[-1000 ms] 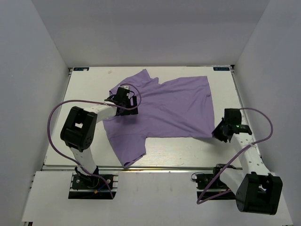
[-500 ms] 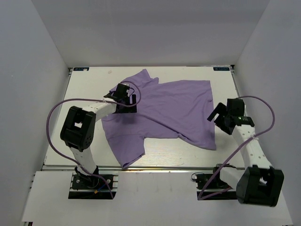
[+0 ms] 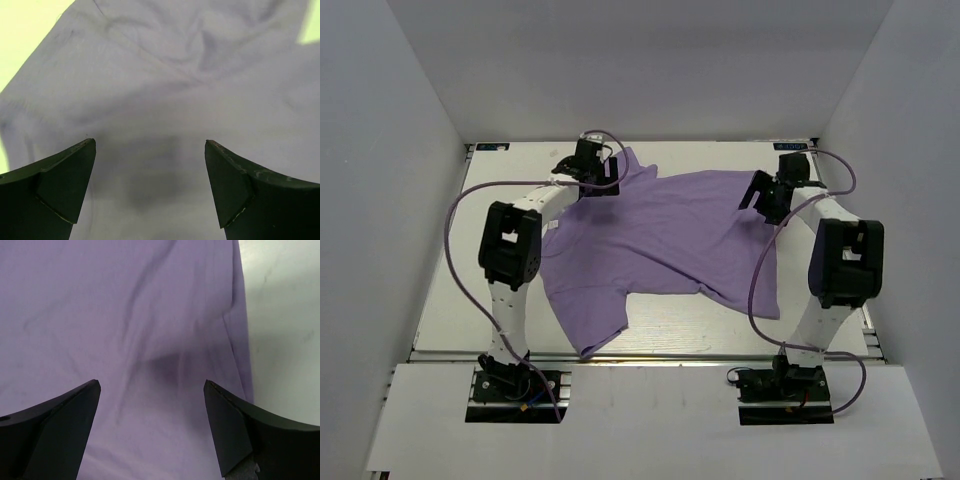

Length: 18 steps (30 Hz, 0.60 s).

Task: Fold and stack the t-shirts
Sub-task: Flatten out the tshirt

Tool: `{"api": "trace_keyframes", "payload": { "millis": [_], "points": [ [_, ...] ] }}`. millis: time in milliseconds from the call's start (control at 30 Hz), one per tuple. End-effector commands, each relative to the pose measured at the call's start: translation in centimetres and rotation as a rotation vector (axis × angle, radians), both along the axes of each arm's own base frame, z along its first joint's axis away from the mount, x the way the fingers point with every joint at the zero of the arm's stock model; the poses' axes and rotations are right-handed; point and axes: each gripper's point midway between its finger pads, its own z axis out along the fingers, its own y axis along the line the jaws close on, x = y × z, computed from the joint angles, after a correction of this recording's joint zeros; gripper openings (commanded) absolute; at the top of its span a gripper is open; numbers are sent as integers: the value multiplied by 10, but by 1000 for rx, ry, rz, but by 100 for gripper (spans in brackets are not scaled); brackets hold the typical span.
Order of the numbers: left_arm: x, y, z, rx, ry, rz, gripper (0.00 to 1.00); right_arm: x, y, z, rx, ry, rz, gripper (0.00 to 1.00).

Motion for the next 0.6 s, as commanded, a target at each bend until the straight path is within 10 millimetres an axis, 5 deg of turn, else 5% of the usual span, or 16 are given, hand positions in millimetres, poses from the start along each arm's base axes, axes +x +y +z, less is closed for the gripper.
{"api": "trace_keyframes", "payload": {
  "millis": [0, 233, 267, 300, 367, 567],
  "points": [
    [23, 14, -30, -8, 50, 23, 100, 31, -1, 6, -11, -35, 32, 90],
    [83, 4, -52, -67, -7, 11, 100, 54, -17, -33, -71, 42, 2, 90],
    [84, 4, -75, -57, 29, 12, 100, 54, -25, -40, -104, 66, -30, 90],
    [97, 8, -67, -57, 4, 27, 100, 54, -31, -42, -121, 76, -44, 90],
    [97, 16, -98, -48, 69, 52, 100, 53, -42, -58, -131, 122, -88, 90],
    [117, 17, -109, -128, 47, 25, 100, 75, -63, -79, -94, 151, -101, 90]
  ]
}}
